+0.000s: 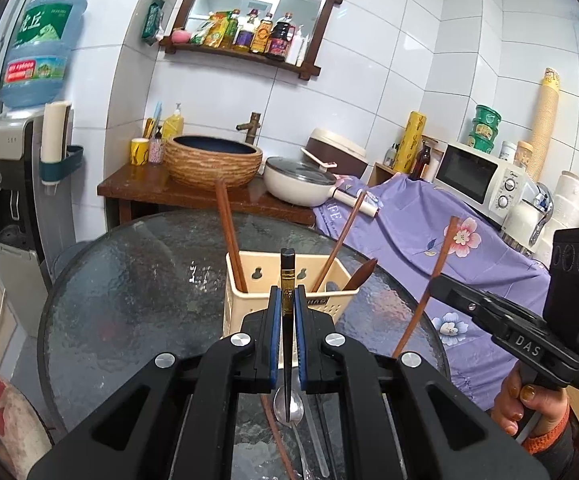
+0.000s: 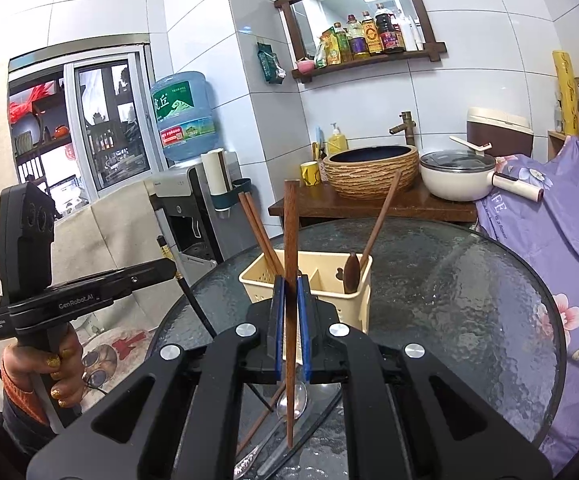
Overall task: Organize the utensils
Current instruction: 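Lower both chopsticks into the holder and open both tools, then move both tools back down to the remaining utensils, then close the left tool on a brown wooden chopstick while the right tool closes on a black chopstick, then lift both held chopsticks up over the cream holder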
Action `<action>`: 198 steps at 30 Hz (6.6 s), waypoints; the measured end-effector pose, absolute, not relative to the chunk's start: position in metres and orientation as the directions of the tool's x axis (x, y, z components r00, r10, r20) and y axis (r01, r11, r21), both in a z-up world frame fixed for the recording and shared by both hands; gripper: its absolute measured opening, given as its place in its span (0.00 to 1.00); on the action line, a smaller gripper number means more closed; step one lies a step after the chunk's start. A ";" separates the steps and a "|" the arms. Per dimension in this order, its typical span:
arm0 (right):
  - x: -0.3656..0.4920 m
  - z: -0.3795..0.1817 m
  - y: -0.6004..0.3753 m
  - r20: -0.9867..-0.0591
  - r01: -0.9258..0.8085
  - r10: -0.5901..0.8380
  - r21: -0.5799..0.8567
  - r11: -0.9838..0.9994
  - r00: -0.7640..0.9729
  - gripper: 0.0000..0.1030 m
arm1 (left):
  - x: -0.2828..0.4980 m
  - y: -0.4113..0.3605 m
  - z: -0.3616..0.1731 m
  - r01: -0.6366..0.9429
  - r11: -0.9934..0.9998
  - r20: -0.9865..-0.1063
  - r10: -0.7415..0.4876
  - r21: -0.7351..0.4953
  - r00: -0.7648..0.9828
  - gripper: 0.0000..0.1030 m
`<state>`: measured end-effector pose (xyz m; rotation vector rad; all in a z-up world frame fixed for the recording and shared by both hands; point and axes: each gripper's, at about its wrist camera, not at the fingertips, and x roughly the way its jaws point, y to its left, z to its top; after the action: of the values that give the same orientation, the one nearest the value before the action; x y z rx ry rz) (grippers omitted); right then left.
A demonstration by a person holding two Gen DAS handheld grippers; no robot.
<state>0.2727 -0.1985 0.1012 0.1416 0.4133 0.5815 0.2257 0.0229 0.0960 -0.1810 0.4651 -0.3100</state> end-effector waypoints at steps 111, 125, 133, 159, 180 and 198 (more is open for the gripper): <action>0.293 -0.084 -0.142 -0.784 -0.274 0.236 0.088 0.958 0.575 0.38 | 0.245 -0.023 -0.078 0.134 0.985 -0.756 -0.167 -0.106 0.633 0.50; 0.297 -0.083 -0.170 -0.800 -0.284 0.223 0.069 0.956 0.557 0.24 | 0.251 -0.028 -0.083 0.133 0.988 -0.776 -0.147 -0.083 0.613 0.34; 0.312 -0.086 -0.185 -0.797 -0.235 0.262 0.155 0.960 0.544 0.24 | 0.263 -0.017 -0.081 0.111 0.989 -0.787 -0.149 -0.103 0.599 0.29; 0.362 -0.088 -0.160 -0.807 -0.197 0.192 0.095 0.976 0.559 0.09 | 0.309 -0.031 -0.083 0.121 0.992 -0.787 -0.088 -0.017 0.610 0.08; 0.310 -0.022 -0.178 -0.608 -0.374 0.476 0.296 0.879 0.636 0.08 | 0.282 -0.005 -0.020 0.165 0.970 -0.652 -0.243 -0.180 0.718 0.06; 0.254 0.069 -0.208 -0.394 -0.497 0.581 0.303 0.813 0.712 0.08 | 0.217 -0.005 0.075 0.292 0.927 -0.435 -0.369 -0.234 0.822 0.06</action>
<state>0.2539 -0.2079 0.0692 0.1799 0.4962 0.6011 0.2175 -0.0051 0.0754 -0.1597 0.4937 -0.3532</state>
